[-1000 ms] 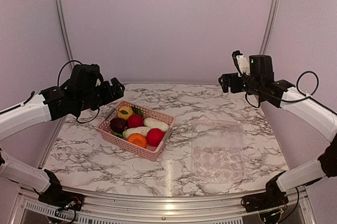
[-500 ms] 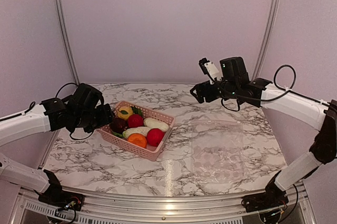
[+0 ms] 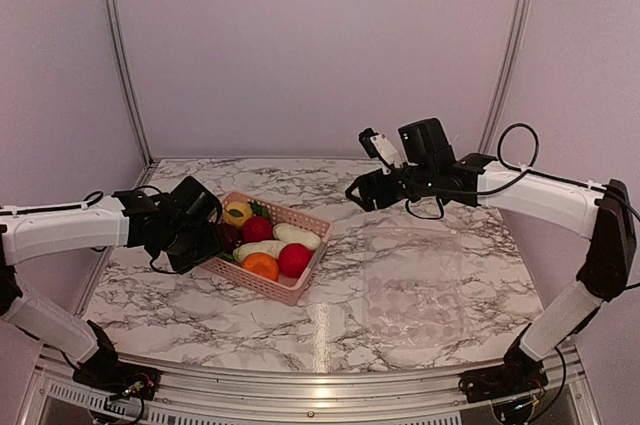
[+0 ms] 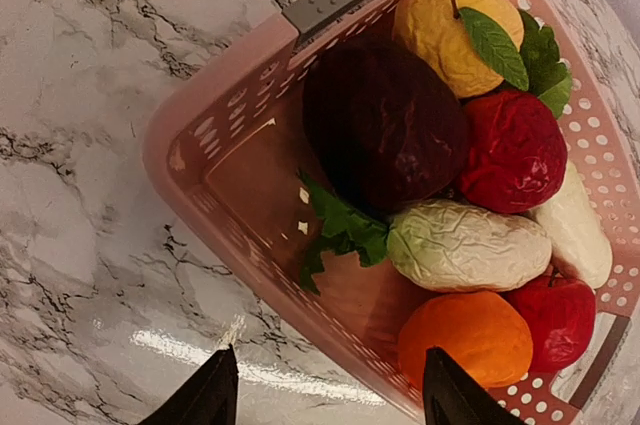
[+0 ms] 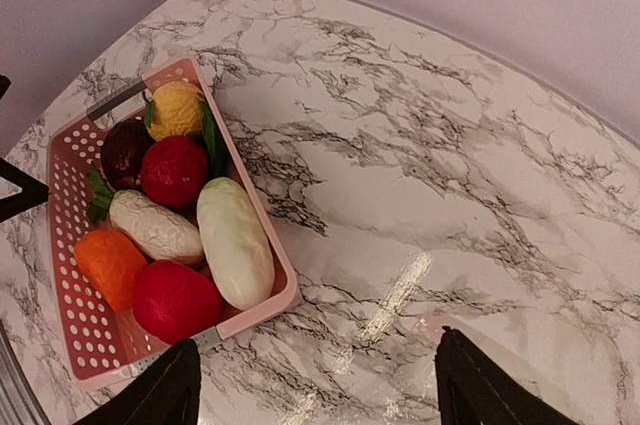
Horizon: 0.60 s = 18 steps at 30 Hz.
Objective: Place the food in the zip-top bag and seal the zipper
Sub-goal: Adjust the bin at the corner of the board.
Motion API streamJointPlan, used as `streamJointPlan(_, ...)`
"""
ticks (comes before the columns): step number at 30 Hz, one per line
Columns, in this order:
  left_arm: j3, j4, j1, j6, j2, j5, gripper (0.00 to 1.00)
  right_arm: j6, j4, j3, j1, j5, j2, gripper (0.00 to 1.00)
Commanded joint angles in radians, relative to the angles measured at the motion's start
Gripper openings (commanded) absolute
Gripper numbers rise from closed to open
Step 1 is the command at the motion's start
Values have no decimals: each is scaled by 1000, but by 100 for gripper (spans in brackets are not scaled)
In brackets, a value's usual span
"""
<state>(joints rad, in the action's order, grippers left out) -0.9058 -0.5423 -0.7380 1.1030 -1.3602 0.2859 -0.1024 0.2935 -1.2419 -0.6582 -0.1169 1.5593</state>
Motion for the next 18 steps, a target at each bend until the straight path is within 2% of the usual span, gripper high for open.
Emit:
streamJointPlan(1,-50,-8,-4,39,-81,-40,62,-21,0,-35,-6,-39,11,77)
streamJointPlan(9,-117,-20,-3,25,-176,-62,46,-26,11,-22,-5,-47,4,76)
streamJointPlan(14,-116,-1,19,5,-190,-98,28,-29,13,-3,-6,-30,-13,76)
streamJointPlan(18,-127,-10,41,-22,-206,-117,23,-25,11,18,-6,-19,-31,76)
